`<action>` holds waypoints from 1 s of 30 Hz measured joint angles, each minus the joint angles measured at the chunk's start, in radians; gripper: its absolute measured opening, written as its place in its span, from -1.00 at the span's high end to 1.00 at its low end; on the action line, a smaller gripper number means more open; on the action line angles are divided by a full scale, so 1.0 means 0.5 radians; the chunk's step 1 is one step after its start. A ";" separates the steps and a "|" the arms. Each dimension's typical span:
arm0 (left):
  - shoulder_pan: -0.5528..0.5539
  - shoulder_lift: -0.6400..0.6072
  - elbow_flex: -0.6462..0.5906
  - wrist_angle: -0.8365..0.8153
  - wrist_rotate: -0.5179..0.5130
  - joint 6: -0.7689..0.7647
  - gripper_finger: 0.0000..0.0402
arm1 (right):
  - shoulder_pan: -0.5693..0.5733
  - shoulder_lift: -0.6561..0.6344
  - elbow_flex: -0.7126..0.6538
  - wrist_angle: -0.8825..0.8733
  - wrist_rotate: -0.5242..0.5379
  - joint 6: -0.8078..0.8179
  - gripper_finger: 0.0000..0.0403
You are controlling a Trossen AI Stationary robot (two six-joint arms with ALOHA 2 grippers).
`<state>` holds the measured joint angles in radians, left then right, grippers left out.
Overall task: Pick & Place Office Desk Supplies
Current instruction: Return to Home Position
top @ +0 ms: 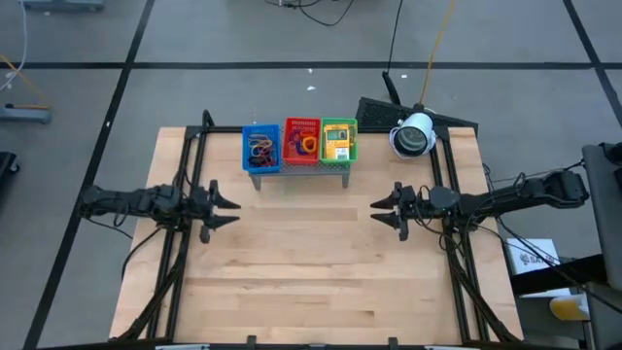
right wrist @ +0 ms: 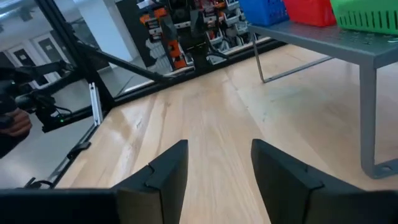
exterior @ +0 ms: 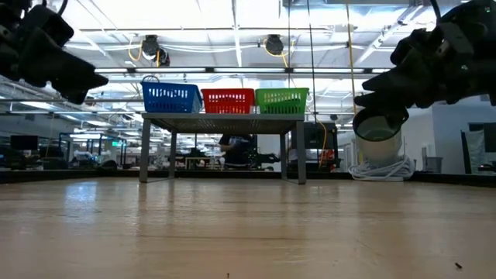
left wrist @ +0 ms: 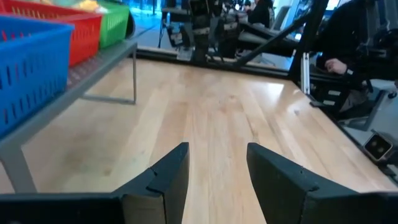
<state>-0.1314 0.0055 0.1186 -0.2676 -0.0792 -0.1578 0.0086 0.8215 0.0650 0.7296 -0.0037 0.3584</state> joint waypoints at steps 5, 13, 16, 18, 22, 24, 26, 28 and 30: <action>0.000 0.000 -0.034 -0.016 0.002 -0.012 0.15 | 0.000 0.000 -0.003 -0.007 -0.005 -0.006 0.16; 0.000 0.000 -0.035 -0.010 0.009 -0.020 0.15 | -0.001 0.001 -0.007 -0.094 -0.097 0.022 0.16; 0.000 0.001 -0.035 -0.010 0.021 -0.025 0.15 | -0.001 0.001 -0.007 -0.200 -0.099 0.121 0.16; 0.000 0.001 -0.035 -0.011 0.018 -0.060 0.15 | -0.001 0.002 -0.008 -0.223 -0.107 0.207 0.16; 0.000 0.001 -0.035 -0.010 0.007 -0.069 0.15 | -0.001 0.002 -0.008 -0.231 -0.104 0.255 0.16; 0.000 0.001 -0.035 -0.010 0.008 -0.082 0.15 | -0.001 0.002 -0.008 -0.225 -0.103 0.255 0.16; 0.000 0.001 -0.035 -0.011 0.007 -0.143 0.15 | -0.001 0.002 -0.008 -0.225 -0.103 0.255 0.16; 0.000 0.001 -0.035 -0.010 0.004 -0.164 0.15 | -0.001 0.002 -0.008 -0.227 -0.102 0.255 0.16; 0.000 0.001 -0.035 -0.010 0.003 -0.163 0.15 | -0.001 0.002 -0.009 -0.227 -0.102 0.255 0.16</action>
<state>-0.1314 0.0059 0.1009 -0.2726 -0.0776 -0.2396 0.0082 0.8223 0.0605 0.6163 -0.0544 0.4858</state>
